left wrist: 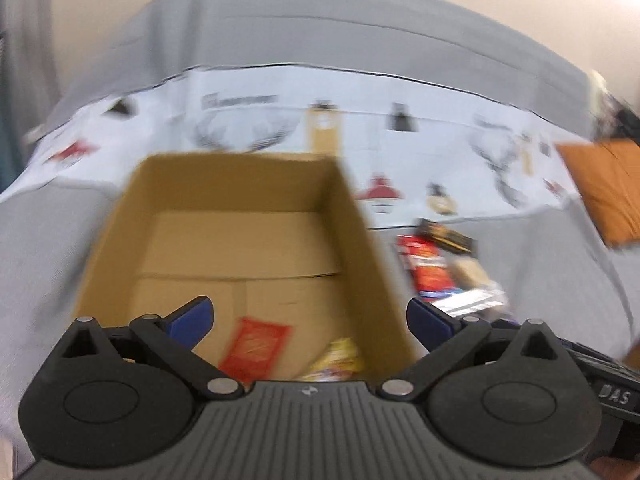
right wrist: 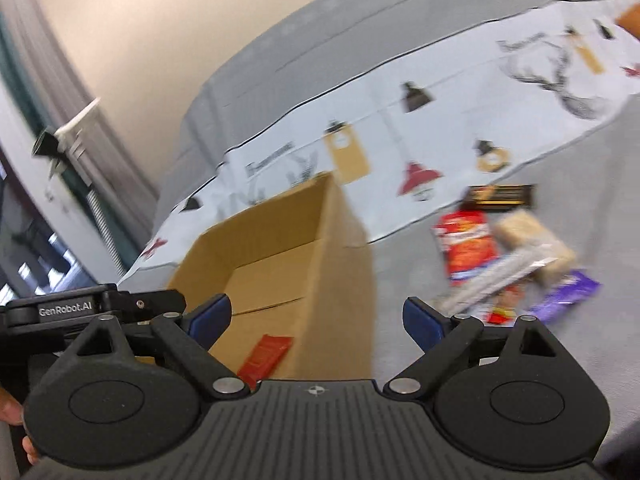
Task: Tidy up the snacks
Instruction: 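Grasp the pen with left tool while right tool grasps purple chocolate bar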
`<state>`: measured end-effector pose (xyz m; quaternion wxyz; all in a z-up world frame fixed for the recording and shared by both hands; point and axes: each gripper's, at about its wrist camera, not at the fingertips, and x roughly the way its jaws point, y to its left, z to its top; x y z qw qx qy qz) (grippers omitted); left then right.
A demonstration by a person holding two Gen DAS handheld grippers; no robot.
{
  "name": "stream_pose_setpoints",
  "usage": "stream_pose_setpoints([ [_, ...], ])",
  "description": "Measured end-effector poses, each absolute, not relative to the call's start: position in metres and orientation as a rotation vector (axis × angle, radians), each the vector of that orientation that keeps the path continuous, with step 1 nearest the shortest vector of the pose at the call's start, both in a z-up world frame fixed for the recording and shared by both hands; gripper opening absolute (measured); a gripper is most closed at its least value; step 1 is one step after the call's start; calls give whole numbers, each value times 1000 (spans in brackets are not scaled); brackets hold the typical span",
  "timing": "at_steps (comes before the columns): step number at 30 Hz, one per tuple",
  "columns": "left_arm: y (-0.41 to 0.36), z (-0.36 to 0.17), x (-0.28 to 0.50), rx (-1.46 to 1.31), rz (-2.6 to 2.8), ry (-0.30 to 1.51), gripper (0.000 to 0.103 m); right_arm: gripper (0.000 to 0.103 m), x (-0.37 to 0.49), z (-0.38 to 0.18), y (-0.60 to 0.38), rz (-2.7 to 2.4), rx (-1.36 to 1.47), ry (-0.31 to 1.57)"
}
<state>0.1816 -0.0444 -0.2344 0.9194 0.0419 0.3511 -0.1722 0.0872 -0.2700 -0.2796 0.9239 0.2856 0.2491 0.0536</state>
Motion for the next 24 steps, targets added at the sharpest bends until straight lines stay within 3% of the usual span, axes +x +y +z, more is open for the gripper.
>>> stream_pose_setpoints([
  [17,-207,-264,188,173,-504,700,103,99,59,-319,-403,-128,726,535],
  [24,-249,-304,201,377,-493,692,103,99,67,-355,-438,-202,685,596],
])
